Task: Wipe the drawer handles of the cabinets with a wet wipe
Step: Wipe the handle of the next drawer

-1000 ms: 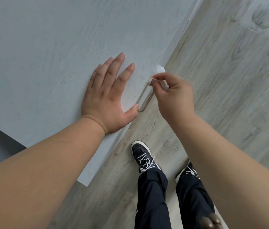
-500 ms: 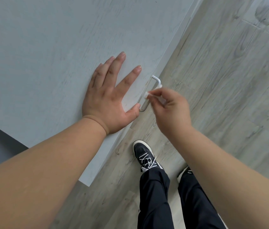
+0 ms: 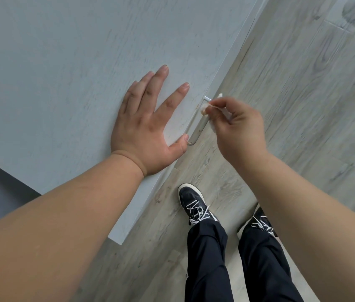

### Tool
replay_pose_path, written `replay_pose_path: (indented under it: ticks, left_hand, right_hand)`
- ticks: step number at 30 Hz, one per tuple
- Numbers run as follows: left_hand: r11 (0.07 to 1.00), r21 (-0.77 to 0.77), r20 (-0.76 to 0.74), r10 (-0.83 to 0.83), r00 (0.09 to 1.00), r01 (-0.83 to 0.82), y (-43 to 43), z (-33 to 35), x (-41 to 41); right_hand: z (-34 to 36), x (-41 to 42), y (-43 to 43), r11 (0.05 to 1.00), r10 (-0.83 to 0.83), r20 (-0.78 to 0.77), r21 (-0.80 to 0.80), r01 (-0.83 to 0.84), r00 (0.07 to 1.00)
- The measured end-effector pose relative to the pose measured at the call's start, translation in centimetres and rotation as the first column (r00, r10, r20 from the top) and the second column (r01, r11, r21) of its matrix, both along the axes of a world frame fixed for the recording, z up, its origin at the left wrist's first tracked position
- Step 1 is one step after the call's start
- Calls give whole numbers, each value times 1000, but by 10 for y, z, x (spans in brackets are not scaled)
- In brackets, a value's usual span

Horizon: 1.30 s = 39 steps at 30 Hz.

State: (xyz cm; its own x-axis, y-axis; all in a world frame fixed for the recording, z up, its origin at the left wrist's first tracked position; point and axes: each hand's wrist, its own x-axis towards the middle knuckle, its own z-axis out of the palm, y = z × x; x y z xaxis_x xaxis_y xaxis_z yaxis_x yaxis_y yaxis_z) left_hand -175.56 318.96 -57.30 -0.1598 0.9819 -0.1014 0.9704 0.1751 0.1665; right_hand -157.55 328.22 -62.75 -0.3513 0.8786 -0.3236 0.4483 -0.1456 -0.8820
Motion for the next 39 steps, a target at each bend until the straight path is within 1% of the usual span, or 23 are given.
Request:
replay_pose_path:
  ticks: [2,5,6,8,10,14,17,19,21,23,27,31,33,36,39]
  left_hand:
    - [1000,6,-1,0,1000,0,0,0,0]
    - [1000,20,4,-4,1000,4,0,0,-2]
    - [1000,20,4,-3,1000,3,0,0,-2]
    - [1000,18,5,-4,1000,4,0,-1,-1]
    - [1000,19,11,-3,1000,3,0,-1,0]
    - [1000,29,15,-2,1000,1,-1,-1,-2]
    - [1000,29,19,0,1000,-1,0,-1,0]
    - [1000,27,17,2,1000,-3,0,-1,0]
    - [1000,26,13,-1,1000,1,-1,0,0]
    - [1000,30,12,-5,1000,4,-1,-1,0]
    - [1000,24,13,-2,1000,2,-1,-2,-1]
    - [1000,25,5,-3,1000,3,0,-1,0]
    - [999,33,7,-4,1000,4,0,-2,0]
    - [999,40,8,-9,1000,9,0,-2,-1]
    - [999,38,8,-3,1000,3,0,-2,-1]
  right_hand:
    - [1,0,-8,998,39,30,50,-41,999]
    - [6,0,-15,990,109,62,81,-114,992]
    - [6,-1,-9,988,102,83,107,-111,991]
    - [3,-4,7,992,16,116,119,-30,993]
    - [0,-6,14,995,-61,132,92,49,989]
    - [6,-1,-6,995,-90,90,-26,92,992]
    - [14,-1,-9,990,-133,100,-41,137,986]
    - [16,-8,0,984,-163,76,-57,167,984]
    - [16,-14,5,985,-162,63,-54,166,985]
    - [16,-13,-2,987,-151,96,-49,156,984]
    - [17,-4,-25,980,-106,130,-154,126,986]
    - [11,-11,-7,972,-187,100,-126,199,977]
    - [11,-14,-12,969,-191,89,-143,203,977]
    - [14,-12,-38,967,-150,108,-192,169,983]
    - [13,-14,-34,955,-204,125,-192,226,971]
